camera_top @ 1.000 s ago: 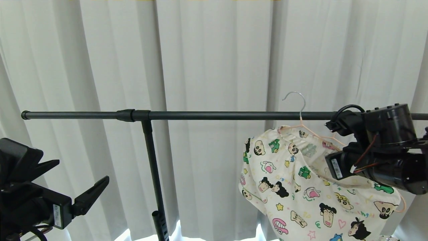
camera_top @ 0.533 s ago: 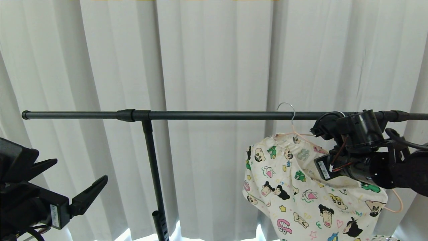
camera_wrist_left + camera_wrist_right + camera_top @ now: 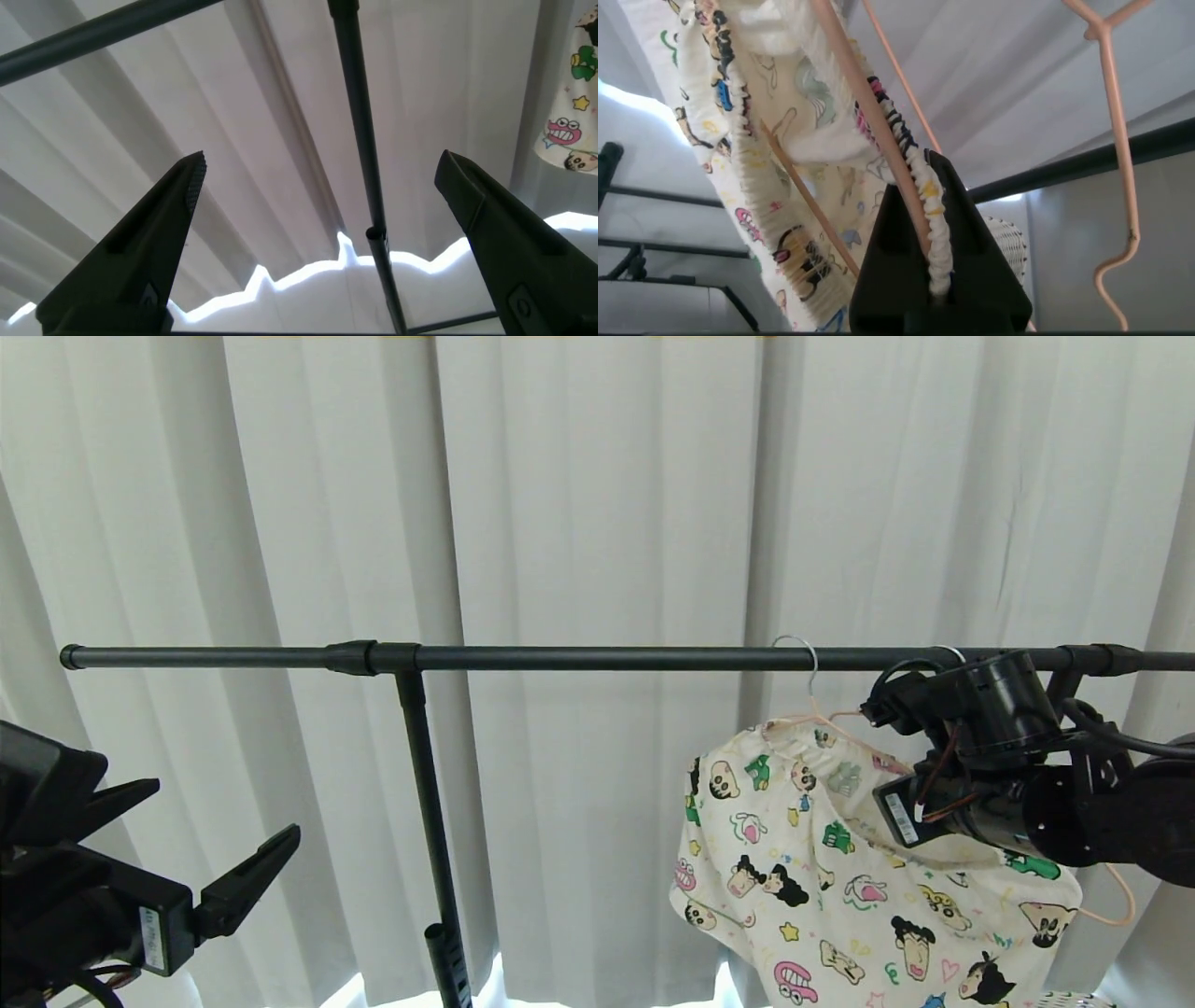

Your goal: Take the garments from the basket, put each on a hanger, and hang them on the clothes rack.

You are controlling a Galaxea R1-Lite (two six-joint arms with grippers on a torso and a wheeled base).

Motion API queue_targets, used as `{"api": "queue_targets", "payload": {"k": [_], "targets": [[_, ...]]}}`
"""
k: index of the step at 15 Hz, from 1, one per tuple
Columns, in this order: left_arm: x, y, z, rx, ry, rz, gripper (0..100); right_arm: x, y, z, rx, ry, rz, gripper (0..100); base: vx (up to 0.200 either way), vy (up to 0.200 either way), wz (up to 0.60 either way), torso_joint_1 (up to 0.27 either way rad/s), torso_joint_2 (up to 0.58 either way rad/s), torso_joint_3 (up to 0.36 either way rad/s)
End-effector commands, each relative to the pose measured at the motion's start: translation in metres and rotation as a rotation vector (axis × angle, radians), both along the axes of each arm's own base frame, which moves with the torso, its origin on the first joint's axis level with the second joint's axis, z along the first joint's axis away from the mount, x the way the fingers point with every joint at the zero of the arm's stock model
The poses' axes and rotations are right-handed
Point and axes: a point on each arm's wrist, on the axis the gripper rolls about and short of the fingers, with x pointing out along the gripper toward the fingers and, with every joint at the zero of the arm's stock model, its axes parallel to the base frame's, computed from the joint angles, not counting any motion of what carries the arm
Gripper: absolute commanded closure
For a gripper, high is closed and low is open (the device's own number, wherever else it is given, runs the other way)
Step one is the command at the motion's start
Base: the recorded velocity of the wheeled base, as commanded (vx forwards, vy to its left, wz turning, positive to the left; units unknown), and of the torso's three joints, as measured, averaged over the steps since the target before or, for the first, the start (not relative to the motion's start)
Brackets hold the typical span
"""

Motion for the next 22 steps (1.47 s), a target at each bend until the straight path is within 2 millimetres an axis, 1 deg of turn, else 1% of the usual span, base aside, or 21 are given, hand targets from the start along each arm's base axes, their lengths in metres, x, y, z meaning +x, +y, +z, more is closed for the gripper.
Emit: {"api": "queue_targets", "payload": {"k": [1,4,6,7,8,9,10,11,12,14,16,19,22], "targets": [[-0.001,0.0,0.001,-0.002,-0.006,0.001,0,-0.007,-0.003,0.007,0.001,-0.001,0.004,0,0.0,0.0,0.0,0.0,0.0,0.0],[-0.007,0.002,0.004,-0.007,-0.036,0.004,0,-0.026,-0.016,0.029,0.037,-0.06,-0.005,0,0.0,0.0,0.0,0.0,0.0,0.0],[-0.007,0.004,0.005,-0.008,-0.044,0.021,0,-0.043,-0.031,0.056,0.095,-0.153,-0.017,0,0.0,0.0,0.0,0.0,0.0,0.0],[-0.007,0.005,0.005,-0.009,-0.041,0.037,0,-0.053,-0.038,0.067,0.122,-0.189,-0.014,0,0.0,0.0,0.0,0.0,0.0,0.0],[-0.007,0.007,0.003,-0.015,-0.034,0.055,0,-0.066,-0.048,0.074,0.133,-0.208,-0.018,0,0.0,0.0,0.0,0.0,0.0,0.0],[-0.006,0.008,0.002,-0.014,-0.03,0.066,0,-0.07,-0.052,0.077,0.131,-0.21,-0.026,0,0.0,0.0,0.0,0.0,0.0,0.0],[-0.003,0.012,0.0,-0.01,-0.013,0.104,0,-0.079,-0.067,0.083,0.121,-0.221,-0.07,0,0.0,0.0,0.0,0.0,0.0,0.0],[-0.001,0.013,-0.001,-0.009,-0.001,0.115,0,-0.083,-0.079,0.086,0.084,-0.232,-0.103,0,0.0,0.0,0.0,0.0,0.0,0.0],[0.0,0.013,-0.002,-0.008,0.005,0.118,0,-0.083,-0.09,0.088,0.033,-0.241,-0.125,0,0.0,0.0,0.0,0.0,0.0,0.0],[-0.001,0.014,-0.007,-0.003,0.025,0.121,0,-0.082,-0.105,0.09,-0.021,-0.255,-0.089,0,0.0,0.0,0.0,0.0,0.0,0.0],[-0.001,0.014,-0.007,-0.003,0.022,0.122,0,-0.081,-0.108,0.087,-0.064,-0.266,-0.071,0,-0.2,0.0,0.0,0.005,0.0,0.002],[-0.001,0.015,-0.006,-0.005,0.02,0.133,0,-0.076,-0.107,0.085,-0.082,-0.317,-0.062,0,-0.2,0.0,0.0,0.012,0.0,-0.001],[-0.001,0.017,-0.006,-0.005,0.019,0.147,0,-0.073,-0.109,0.08,-0.103,-0.355,-0.091,0,-0.2,0.0,0.0,-0.009,0.0,0.004]]}}
